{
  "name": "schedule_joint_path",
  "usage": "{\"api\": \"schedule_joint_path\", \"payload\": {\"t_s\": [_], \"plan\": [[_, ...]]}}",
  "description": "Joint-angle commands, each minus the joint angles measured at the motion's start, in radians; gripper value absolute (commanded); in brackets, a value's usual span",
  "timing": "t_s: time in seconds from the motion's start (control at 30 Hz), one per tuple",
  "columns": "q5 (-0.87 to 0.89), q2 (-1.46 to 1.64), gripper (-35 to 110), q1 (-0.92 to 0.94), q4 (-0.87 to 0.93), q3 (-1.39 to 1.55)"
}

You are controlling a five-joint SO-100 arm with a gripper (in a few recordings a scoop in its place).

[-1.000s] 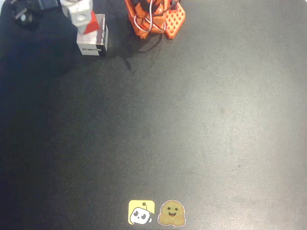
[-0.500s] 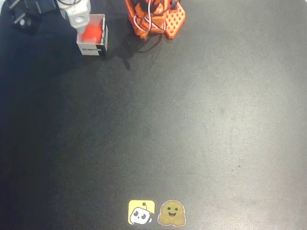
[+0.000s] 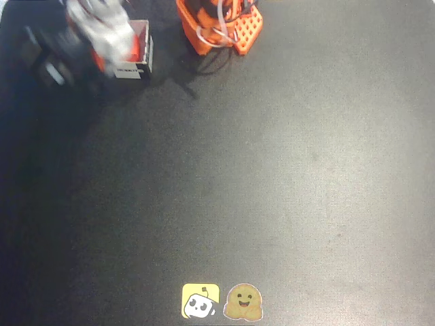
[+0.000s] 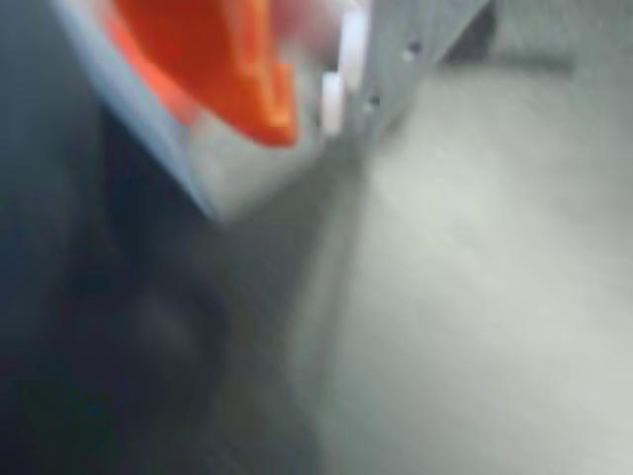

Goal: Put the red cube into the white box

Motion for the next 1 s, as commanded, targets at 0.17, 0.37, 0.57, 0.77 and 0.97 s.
{"api": "schedule_joint_path", "payload": {"t_s": [0.17, 0.37, 0.57, 0.77, 0.97], "plan": [[0.035, 0.259, 0, -0.565, -0.334, 0.27], [0.035, 0.512, 0, -0.706, -0.374, 0.48], [0.037, 0.885, 0, -0.739, -0.365, 0.719], [0.095, 1.06, 0, -0.752, -0.417, 0.899], [0.152, 1.032, 0, -0.732, -0.324, 0.922]]}}
